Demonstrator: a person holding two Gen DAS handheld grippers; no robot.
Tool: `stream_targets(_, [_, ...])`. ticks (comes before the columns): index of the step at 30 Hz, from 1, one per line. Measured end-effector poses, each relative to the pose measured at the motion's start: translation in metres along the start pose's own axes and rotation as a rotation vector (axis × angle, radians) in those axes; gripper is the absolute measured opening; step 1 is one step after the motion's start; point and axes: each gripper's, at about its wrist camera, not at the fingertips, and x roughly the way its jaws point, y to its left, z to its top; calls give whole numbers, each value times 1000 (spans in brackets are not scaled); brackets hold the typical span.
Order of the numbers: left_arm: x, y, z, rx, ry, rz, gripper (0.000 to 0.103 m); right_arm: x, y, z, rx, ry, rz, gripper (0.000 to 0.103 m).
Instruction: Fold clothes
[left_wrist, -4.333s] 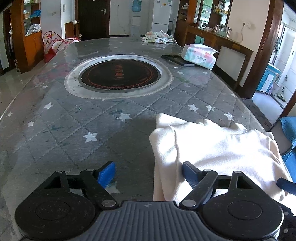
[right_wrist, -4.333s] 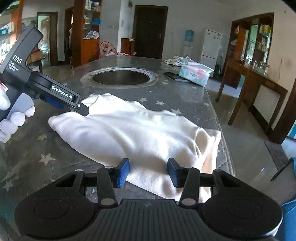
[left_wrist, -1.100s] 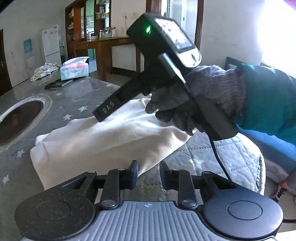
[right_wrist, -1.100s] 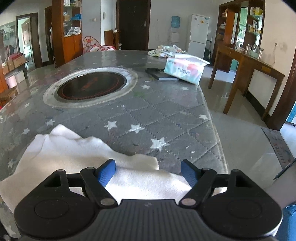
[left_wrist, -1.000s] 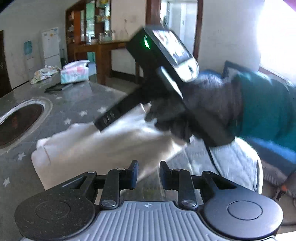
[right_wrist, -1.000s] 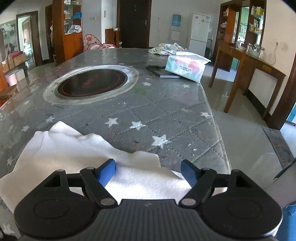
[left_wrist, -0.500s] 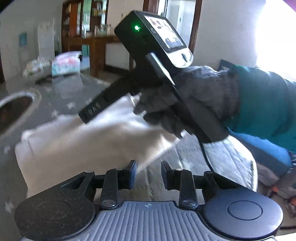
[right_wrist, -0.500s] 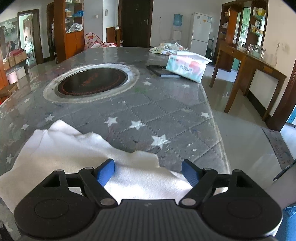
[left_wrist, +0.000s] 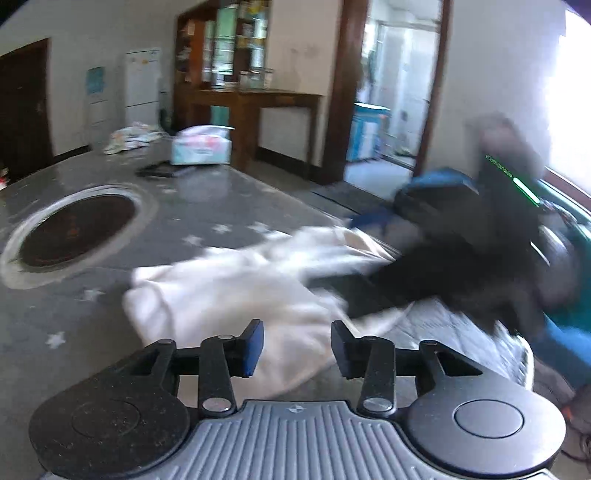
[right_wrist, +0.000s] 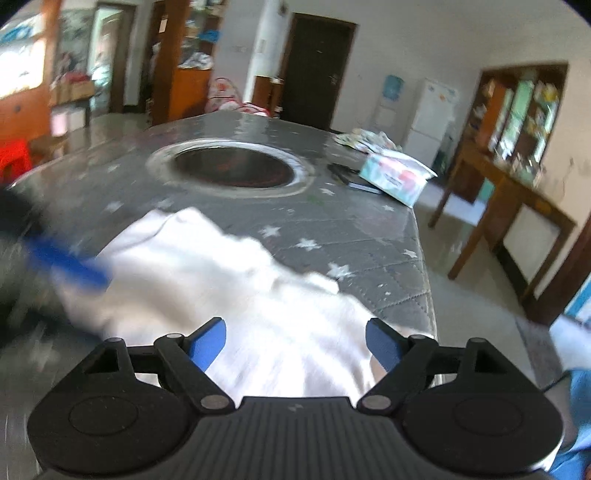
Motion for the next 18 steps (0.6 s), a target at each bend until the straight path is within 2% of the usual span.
stream_targets(5, [11, 12, 5, -52, -7, 50, 45, -19, 27, -22, -121, -34, -37, 86])
stream_targets(10, [22, 17, -3, -65, 31, 84, 45, -32, 32, -29, -110, -26, -5, 87])
stream_targets(14, [21, 20, -8, -86, 41, 98, 46, -39, 19, -23, -21, -63, -7, 88])
stream_targets(18, [17, 16, 1, -95, 6, 92, 50, -28, 4, -25, 80, -36, -33, 88])
